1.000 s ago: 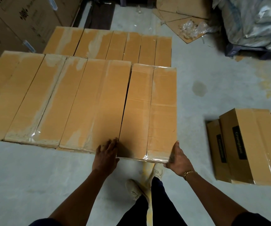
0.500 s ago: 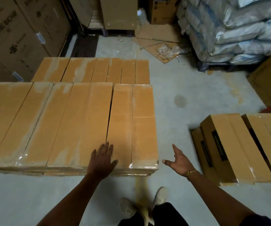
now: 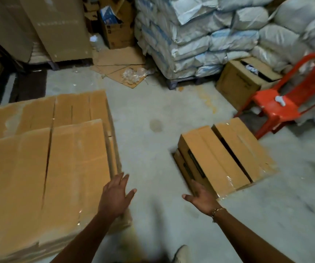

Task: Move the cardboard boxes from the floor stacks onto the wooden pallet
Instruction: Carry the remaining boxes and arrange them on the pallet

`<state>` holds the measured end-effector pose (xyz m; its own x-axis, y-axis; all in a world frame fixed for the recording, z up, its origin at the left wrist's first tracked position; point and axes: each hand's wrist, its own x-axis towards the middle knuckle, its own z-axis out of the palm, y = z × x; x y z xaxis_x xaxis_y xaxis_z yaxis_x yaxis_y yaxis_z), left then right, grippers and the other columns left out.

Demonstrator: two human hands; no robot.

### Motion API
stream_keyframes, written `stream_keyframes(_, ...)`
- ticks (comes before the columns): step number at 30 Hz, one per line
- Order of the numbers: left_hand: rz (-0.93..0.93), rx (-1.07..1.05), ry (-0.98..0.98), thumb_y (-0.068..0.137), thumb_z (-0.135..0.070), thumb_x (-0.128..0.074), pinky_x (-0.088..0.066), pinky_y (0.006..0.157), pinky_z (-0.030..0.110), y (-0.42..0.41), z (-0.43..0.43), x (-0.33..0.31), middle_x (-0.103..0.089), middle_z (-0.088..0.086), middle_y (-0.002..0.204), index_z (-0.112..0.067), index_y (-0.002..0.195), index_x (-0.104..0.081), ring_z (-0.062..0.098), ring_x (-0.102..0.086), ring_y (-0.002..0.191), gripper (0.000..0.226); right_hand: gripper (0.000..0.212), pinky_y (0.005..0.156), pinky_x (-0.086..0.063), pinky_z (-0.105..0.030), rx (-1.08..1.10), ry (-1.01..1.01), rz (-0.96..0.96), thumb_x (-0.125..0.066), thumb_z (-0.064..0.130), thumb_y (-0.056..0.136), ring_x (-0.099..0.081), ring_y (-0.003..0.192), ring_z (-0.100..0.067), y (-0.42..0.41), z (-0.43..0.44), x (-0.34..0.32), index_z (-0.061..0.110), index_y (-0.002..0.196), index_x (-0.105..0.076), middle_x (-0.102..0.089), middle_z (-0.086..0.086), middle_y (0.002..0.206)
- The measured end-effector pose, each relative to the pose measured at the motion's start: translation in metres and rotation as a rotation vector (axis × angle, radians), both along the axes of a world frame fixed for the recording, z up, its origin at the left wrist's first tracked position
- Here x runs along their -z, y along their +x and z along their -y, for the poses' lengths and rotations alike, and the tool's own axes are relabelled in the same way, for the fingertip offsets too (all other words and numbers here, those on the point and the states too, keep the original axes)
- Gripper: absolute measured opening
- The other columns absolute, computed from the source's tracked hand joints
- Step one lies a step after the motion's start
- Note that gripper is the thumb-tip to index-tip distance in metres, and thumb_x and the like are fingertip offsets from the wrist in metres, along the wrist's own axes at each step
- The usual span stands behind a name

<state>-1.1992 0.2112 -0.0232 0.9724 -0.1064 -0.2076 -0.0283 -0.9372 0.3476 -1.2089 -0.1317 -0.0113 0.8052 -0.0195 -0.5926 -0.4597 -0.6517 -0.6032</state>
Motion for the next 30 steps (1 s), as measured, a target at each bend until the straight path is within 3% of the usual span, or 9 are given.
stream_keyframes(5,-0.123,0.047,-0.073,0.081,-0.081,-0.018,-0.029,0.119,0.043,0.017,0.137,0.012,-0.037,0.004,0.162,-0.021,0.154,-0.043,0.025,-0.033,0.149,0.097,0.088,0.113,-0.041,-0.037,0.123,0.028,-0.029,-0.073,0.058,0.082,-0.047,0.139,-0.02,-0.017,0.114,-0.005,0.027,0.156,-0.037,-0.043,0.003,0.157)
stream_keyframes(8,-0.212,0.118,-0.124,0.087,-0.077,-0.029,-0.024,0.12,0.04,0.028,0.209,0.008,-0.03,0.001,0.165,-0.024,0.157,-0.037,0.021,-0.027,0.152,0.088,0.079,0.11,-0.041,-0.035,0.156,0.0,-0.047,-0.071,0.049,0.09,-0.046,0.139,-0.023,-0.017,0.17,-0.008,0.022,0.156,-0.036,-0.042,-0.001,0.158)
stream_keyframes(13,-0.288,0.164,-0.204,0.099,-0.062,-0.046,-0.023,0.12,0.039,0.065,0.29,0.018,-0.028,0.0,0.166,-0.024,0.157,-0.035,0.018,-0.024,0.152,0.071,0.076,0.106,-0.044,-0.035,0.251,-0.009,-0.09,-0.07,0.053,0.09,-0.05,0.137,-0.024,0.003,0.239,-0.001,0.024,0.154,-0.039,-0.048,-0.003,0.153)
stream_keyframes(24,-0.515,-0.081,-0.303,0.098,-0.062,-0.049,-0.029,0.118,0.042,0.19,0.404,0.087,-0.037,0.003,0.161,-0.021,0.155,-0.039,0.022,-0.035,0.147,0.071,0.064,0.102,-0.043,-0.031,0.209,-0.006,-0.198,-0.064,0.055,0.094,-0.056,0.126,-0.02,0.134,0.343,0.055,0.025,0.148,-0.046,-0.056,-0.001,0.145)
stream_keyframes(30,-0.612,-0.184,-0.305,0.102,-0.051,-0.052,-0.032,0.115,0.038,0.24,0.456,0.127,-0.046,0.015,0.153,-0.008,0.151,-0.044,0.031,-0.041,0.142,0.066,0.063,0.1,-0.038,-0.031,0.193,0.004,-0.243,-0.064,0.048,0.096,-0.053,0.131,-0.024,0.21,0.392,0.106,0.02,0.149,-0.048,-0.055,-0.003,0.147)
